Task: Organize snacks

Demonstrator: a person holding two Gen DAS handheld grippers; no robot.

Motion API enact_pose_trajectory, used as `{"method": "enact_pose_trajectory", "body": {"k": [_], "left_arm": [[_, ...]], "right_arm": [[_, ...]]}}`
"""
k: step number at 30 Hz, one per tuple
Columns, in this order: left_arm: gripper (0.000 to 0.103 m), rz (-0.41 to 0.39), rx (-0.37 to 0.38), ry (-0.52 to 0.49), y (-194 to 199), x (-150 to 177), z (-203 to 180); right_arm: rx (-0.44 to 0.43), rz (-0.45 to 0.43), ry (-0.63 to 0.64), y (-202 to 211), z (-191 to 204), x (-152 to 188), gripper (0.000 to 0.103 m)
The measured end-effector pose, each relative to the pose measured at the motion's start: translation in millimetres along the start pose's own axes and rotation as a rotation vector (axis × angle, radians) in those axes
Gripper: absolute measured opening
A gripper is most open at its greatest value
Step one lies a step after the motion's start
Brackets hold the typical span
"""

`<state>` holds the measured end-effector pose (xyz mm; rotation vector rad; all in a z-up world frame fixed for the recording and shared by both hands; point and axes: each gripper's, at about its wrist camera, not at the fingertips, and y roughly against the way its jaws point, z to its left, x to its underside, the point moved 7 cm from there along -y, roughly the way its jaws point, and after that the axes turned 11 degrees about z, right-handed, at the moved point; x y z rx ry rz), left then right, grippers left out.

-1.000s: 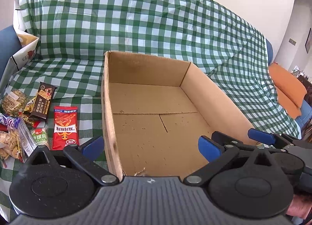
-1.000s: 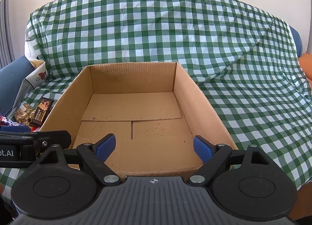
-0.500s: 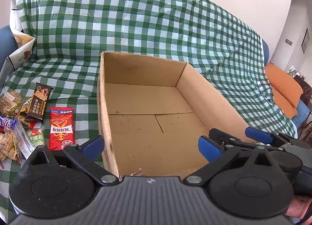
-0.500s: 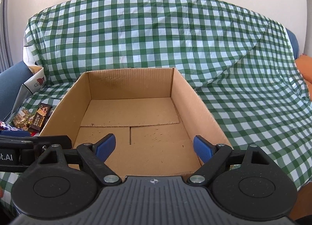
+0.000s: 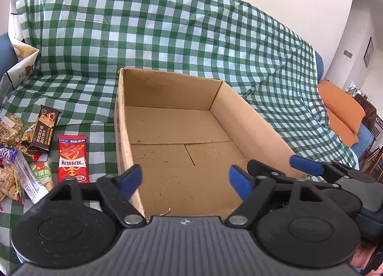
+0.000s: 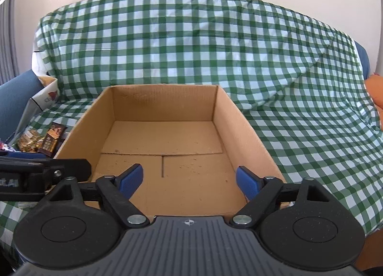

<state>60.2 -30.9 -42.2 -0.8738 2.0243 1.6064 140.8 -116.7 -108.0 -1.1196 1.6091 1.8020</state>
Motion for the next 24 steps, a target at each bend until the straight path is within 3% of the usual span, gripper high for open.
{"method": "enact_pose_trajectory", "body": {"k": [2, 4, 10, 15, 18, 21, 24], "left_arm": [[0.066, -0.004, 0.009, 0.003, 4, 0, 3], [0.062, -0.013, 0.008, 0.002, 10, -1, 6], [0.064, -0.097, -0.035, 0.007, 44, -14, 28], [0.086, -0.285, -0.315, -0.002, 115, -64, 106], [0.087, -0.34, -0.59, -0.005, 151, -95, 187], [0.087, -0.3, -0.793, 0.026, 164, -109, 268], [0.087, -0.205, -0.879, 0.018, 157, -107, 326]], "right_arm": [[-0.008, -0.008, 0.012, 2, 7, -1, 0.072], [-0.019, -0.012, 0.02, 4, 13, -2, 0.066], [-0.064, -0.025, 0.033, 9, 39, -9, 0.065], [-0.123, -0.043, 0.045, 15, 69, -15, 0.065], [-0.168, -0.054, 0.071, 19, 92, -18, 0.065], [-0.217, -0.063, 0.111, 23, 117, -19, 0.065], [-0.26, -0.066, 0.156, 24, 143, -18, 0.065]]}}
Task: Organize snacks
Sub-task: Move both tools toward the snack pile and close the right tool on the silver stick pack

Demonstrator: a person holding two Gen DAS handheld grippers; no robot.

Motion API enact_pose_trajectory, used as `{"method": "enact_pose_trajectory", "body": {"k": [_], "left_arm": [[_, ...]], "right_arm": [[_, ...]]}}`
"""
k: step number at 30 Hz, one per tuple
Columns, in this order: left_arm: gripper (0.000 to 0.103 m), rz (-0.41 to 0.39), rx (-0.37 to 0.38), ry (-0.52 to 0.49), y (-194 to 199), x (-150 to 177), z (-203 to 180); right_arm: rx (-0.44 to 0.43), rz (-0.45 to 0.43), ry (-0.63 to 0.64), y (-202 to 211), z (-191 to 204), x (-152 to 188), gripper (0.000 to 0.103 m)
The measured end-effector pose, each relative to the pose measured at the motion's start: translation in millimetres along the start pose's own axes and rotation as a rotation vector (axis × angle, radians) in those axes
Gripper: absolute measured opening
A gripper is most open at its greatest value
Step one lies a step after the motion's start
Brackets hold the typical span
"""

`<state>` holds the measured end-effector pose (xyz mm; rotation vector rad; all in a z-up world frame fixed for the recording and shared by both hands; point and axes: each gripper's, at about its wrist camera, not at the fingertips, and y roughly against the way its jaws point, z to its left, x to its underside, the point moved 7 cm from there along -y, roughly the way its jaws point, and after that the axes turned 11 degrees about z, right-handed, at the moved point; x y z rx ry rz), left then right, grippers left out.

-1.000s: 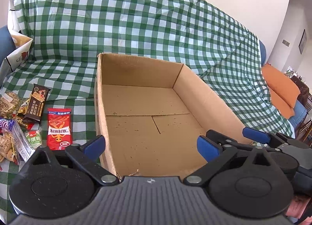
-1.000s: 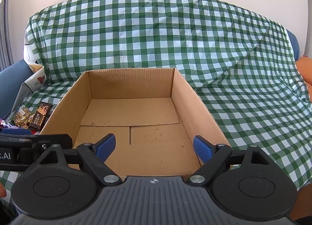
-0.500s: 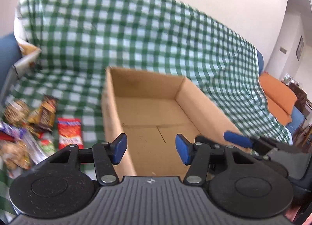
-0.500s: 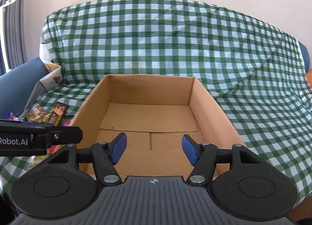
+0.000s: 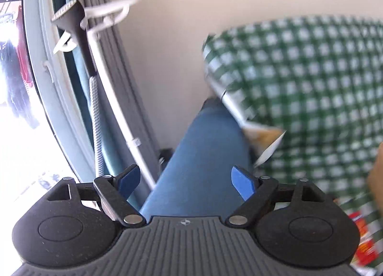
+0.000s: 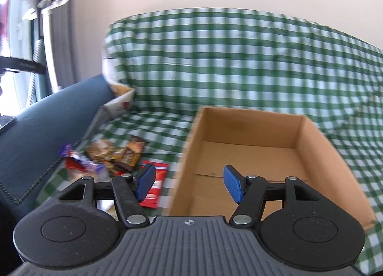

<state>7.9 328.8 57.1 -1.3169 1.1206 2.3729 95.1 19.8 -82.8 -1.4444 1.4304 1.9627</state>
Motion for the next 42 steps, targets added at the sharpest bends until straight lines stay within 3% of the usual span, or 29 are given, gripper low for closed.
{"method": "enact_pose_trajectory", "body": {"k": [4, 6, 7, 8, 10, 12, 13, 14, 16, 17, 19, 21, 22, 23, 24, 26, 27, 28, 30, 33, 35, 42], "left_arm": [[0.087, 0.084, -0.025, 0.011, -16, 32, 18], [0.088, 0.075, -0.074, 0.052, 12, 40, 31], [0.093, 0.027, -0.094, 0.089, 35, 39, 38], [0.099, -0.022, -0.082, 0.113, 56, 37, 41], [0.099, -0.074, -0.031, 0.104, 86, 37, 25], [0.099, -0.093, 0.066, 0.085, 101, 40, -3], [0.095, -0.095, 0.143, 0.09, 102, 40, -19], [0.079, -0.08, 0.219, 0.106, 98, 43, -36], [0.053, 0.022, 0.3, 0.12, 76, 54, -73], [0.049, 0.082, 0.336, 0.144, 59, 62, -87], [0.049, 0.203, 0.417, 0.229, 25, 80, -108], [0.051, 0.332, 0.441, 0.322, -21, 99, -118], [0.058, 0.377, 0.431, 0.354, -36, 109, -119], [0.067, 0.396, 0.419, 0.372, -48, 119, -119], [0.071, 0.385, 0.411, 0.373, -53, 132, -120], [0.075, 0.448, 0.42, 0.419, -63, 142, -123], [0.078, 0.429, 0.454, 0.424, -57, 140, -122], [0.084, 0.417, 0.459, 0.417, -58, 138, -123], [0.085, 0.423, 0.443, 0.401, -55, 142, -126], [0.09, 0.515, 0.465, 0.388, -67, 151, -138], [0.091, 0.535, 0.49, 0.4, -68, 153, -138], [0.072, 0.495, 0.506, 0.388, -60, 156, -141]], "right_arm": [[-0.055, 0.001, 0.047, -8, 31, -4, 0.065], [-0.082, 0.011, 0.064, -15, 45, -5, 0.066], [-0.09, 0.017, 0.073, -19, 51, -4, 0.067], [-0.098, 0.026, 0.08, -23, 57, -4, 0.069], [-0.113, 0.05, 0.098, -33, 69, -2, 0.07], [-0.114, 0.08, 0.125, -48, 82, 1, 0.071], [-0.112, 0.101, 0.141, -56, 89, 2, 0.071], [-0.107, 0.121, 0.156, -65, 94, 5, 0.071], [-0.098, 0.152, 0.176, -79, 102, 7, 0.071], [-0.098, 0.166, 0.184, -86, 106, 8, 0.071], [-0.092, 0.181, 0.2, -98, 112, 10, 0.071], [-0.099, 0.202, 0.227, -110, 118, 13, 0.071], [-0.098, 0.211, 0.245, -116, 121, 15, 0.071], [-0.094, 0.217, 0.265, -121, 124, 17, 0.07], [-0.09, 0.225, 0.289, -127, 127, 20, 0.07], [-0.079, 0.24, 0.334, -137, 130, 24, 0.069], [-0.074, 0.246, 0.353, -140, 131, 26, 0.068], [-0.071, 0.252, 0.367, -143, 132, 27, 0.067], [-0.074, 0.266, 0.387, -147, 133, 29, 0.057], [-0.084, 0.283, 0.396, -152, 133, 32, 0.043], [-0.09, 0.286, 0.396, -153, 134, 33, 0.041], [-0.089, 0.257, 0.424, -134, 132, 38, 0.022]]}}
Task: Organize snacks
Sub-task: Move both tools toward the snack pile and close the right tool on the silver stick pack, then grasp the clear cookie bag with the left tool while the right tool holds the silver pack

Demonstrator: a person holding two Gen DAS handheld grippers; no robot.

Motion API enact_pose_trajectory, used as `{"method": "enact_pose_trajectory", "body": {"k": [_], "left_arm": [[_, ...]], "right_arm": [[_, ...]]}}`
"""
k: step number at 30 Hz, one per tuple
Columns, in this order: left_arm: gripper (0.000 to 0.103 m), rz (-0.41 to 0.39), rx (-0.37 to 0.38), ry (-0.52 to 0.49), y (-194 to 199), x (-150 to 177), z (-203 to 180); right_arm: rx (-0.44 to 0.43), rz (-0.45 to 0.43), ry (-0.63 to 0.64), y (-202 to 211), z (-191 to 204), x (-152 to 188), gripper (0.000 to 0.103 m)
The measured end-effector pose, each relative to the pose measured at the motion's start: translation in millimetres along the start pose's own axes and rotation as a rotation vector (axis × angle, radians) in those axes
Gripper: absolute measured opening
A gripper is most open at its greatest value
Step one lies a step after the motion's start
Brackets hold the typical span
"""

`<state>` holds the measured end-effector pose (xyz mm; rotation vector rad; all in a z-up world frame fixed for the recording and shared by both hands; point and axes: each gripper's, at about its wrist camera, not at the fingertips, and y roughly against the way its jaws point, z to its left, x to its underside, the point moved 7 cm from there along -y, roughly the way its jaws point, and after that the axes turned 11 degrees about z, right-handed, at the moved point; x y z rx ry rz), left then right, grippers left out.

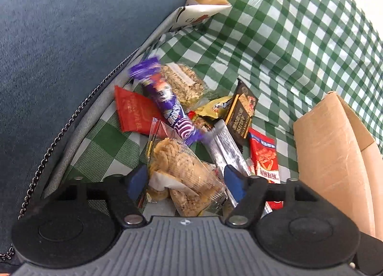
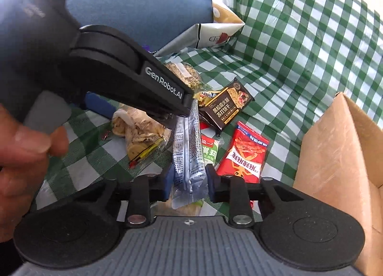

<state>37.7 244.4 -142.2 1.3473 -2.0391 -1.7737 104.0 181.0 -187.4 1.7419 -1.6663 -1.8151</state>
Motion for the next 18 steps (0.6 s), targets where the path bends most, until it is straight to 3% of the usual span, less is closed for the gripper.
{"method": "enact_pose_trajectory", "body": {"k": [2, 9, 12, 18], "left_arm": [[0.069, -0.014, 0.004, -0.005, 4, 0, -1], [0.067, -0.071, 0.047, -0.047, 30, 8, -4], [0.067, -0.036, 0.089, -0.071, 34, 22, -8], [0.067, -0.003, 0.078, -0.124, 37, 55, -10]], "right_arm": [[0.004, 0.003, -0.021, 6, -5, 3, 0.006], [-0.008, 0.013, -0.084, 27, -12, 24, 0.006], [-0.002, 0.005, -0.104, 37, -11, 37, 0.006], [-0.033, 0.019, -0.177, 53, -7, 78, 0.006]]}}
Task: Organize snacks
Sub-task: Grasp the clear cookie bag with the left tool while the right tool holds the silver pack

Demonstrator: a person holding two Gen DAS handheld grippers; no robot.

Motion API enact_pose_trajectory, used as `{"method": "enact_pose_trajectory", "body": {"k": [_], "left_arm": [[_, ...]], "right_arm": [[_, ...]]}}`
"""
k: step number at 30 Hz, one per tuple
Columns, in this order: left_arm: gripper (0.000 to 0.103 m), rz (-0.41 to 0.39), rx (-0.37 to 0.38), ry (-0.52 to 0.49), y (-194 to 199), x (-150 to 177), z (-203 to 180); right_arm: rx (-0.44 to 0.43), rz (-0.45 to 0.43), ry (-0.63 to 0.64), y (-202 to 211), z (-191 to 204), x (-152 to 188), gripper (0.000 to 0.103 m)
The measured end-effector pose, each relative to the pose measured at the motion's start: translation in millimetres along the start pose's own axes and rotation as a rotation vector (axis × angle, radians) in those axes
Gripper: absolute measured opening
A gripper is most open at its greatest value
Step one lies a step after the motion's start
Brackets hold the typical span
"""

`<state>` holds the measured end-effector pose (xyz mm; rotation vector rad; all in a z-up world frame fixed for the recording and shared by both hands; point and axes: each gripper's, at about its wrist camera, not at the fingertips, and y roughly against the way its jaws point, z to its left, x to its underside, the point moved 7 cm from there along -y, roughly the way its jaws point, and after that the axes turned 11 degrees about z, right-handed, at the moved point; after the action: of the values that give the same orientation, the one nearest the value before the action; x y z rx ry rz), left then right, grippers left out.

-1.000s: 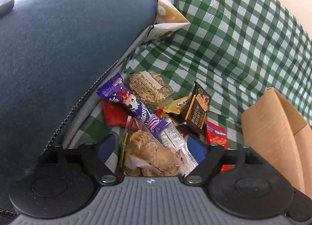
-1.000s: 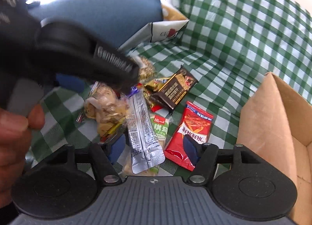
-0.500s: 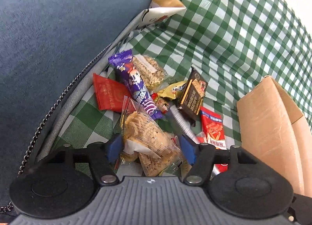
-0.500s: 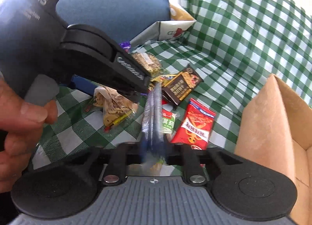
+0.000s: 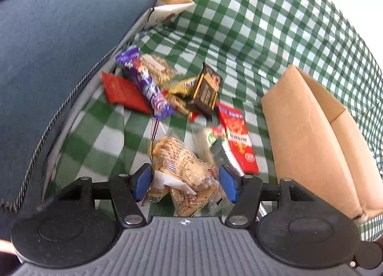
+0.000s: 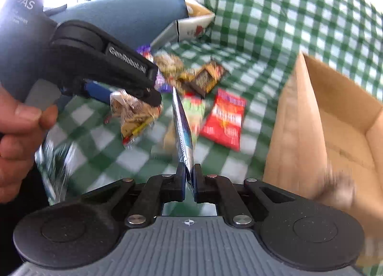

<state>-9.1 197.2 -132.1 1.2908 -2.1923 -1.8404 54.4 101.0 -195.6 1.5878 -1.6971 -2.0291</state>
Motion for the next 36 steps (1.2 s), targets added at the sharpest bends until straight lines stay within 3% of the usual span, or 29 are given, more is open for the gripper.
{"method": "enact_pose_trajectory", "body": {"k": [5, 10, 13, 16, 20, 25, 30, 36], "left_arm": [[0.067, 0.023, 0.004, -0.001, -1, 15, -8], [0.068, 0.014, -0.001, -0.011, 2, 21, -15], [0.068, 0.021, -0.011, -0.011, -1, 22, -17], [0.068, 0.025, -0.031, -0.007, -5, 21, -15], [0.068, 0.014, -0.056, 0.01, -5, 18, -10], [0.069, 0.017, -0.084, 0.0, -5, 19, -9], [0.073, 0.021, -0.095, -0.018, -9, 19, -10], [0.077, 0.045, -0.119, -0.026, -20, 21, -11]], "right_arm": [[-0.056, 0.046, -0.064, 3, -6, 19, 0.006], [-0.26, 0.095, -0.244, 2, -14, 18, 0.006], [-0.303, 0.149, -0.329, -8, -19, 23, 0.01], [-0.284, 0.128, -0.312, -7, -19, 19, 0.012], [-0.186, 0.067, -0.185, 0, -9, 13, 0.041], [-0.115, 0.042, -0.055, -4, 4, 6, 0.05], [-0.09, 0.072, -0.038, -23, 6, 4, 0.049], [-0.071, 0.058, -0.035, -23, 3, 5, 0.03]]}}
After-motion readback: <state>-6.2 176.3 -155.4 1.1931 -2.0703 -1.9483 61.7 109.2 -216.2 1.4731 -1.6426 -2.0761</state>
